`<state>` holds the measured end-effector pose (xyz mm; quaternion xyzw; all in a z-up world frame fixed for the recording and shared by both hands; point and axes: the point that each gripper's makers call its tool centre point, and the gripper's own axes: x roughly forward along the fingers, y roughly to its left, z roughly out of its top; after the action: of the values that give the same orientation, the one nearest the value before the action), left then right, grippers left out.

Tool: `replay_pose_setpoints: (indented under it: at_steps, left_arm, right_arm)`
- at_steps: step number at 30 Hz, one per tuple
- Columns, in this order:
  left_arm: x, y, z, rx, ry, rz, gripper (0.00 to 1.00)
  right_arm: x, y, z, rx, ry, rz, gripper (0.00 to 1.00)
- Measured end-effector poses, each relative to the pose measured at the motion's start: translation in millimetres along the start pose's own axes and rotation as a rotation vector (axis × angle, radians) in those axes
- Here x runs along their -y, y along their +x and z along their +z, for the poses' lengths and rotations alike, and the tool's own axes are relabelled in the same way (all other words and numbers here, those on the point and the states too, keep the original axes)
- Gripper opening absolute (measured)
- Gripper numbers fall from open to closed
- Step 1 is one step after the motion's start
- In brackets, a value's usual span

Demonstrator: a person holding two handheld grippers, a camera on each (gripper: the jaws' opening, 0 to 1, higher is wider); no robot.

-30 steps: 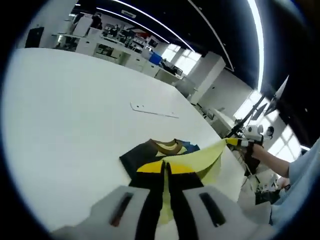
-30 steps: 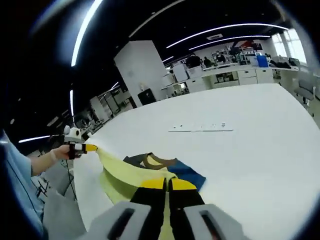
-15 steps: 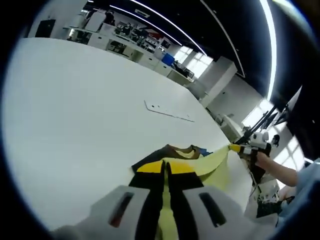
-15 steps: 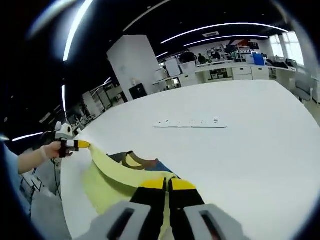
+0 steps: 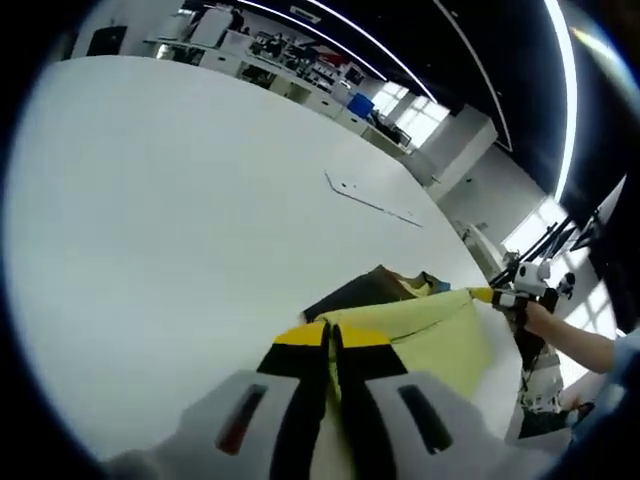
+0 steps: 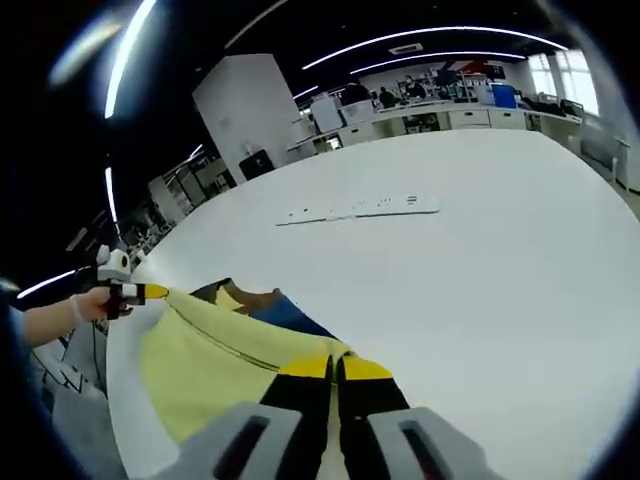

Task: Fold the garment on the visible template until the final outline fits inside the template.

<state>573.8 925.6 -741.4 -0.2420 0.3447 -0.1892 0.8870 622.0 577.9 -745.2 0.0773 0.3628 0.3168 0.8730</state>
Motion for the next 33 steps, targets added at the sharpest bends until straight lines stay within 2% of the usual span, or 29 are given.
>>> replay_pose_setpoints:
  at_steps: [8, 12, 16, 19, 21, 23, 25, 30, 33]
  left_arm:
    - [-5.0, 4.1, -4.1, -0.02, 0.01, 0.009, 0.0]
    - [-0.3, 2.2, -3.2, -0.009, 0.02, -0.018, 0.0]
    - [2.6, 0.0, -6.3, -0.019, 0.044, -0.036, 0.09]
    - [6.1, -2.9, -7.8, -0.016, 0.05, -0.055, 0.17]
    - [8.3, -4.0, -8.3, -0.018, 0.056, -0.071, 0.22]
    - [12.6, -5.1, -10.7, -0.032, 0.078, -0.1, 0.26]
    - [14.1, -6.4, -12.0, -0.038, 0.099, -0.111, 0.3]
    - [20.5, -9.5, -16.7, -0.061, 0.139, -0.156, 0.46]
    - [28.9, -14.2, -18.9, -0.066, 0.15, -0.201, 0.5]
  right_arm:
    - [1.2, 3.0, -3.0, -0.007, 0.013, -0.001, 0.0]
    - [-4.7, 0.0, -2.5, -0.004, -0.031, 0.033, 0.0]
    - [-8.7, -4.2, -3.3, 0.004, -0.015, 0.07, 0.0]
    - [-13.4, -7.1, -5.5, 0.004, -0.029, 0.103, 0.06]
    - [-23.5, -9.0, -7.0, 0.004, -0.013, 0.166, 0.15]
    - [-25.8, -10.5, -9.8, -0.002, -0.02, 0.176, 0.24]
    - [-31.3, -12.5, -12.0, -0.006, -0.041, 0.201, 0.26]
    - [-40.5, -14.8, -13.1, -0.001, -0.039, 0.247, 0.4]
    - [-46.6, -16.2, -12.6, 0.006, -0.033, 0.275, 0.44]
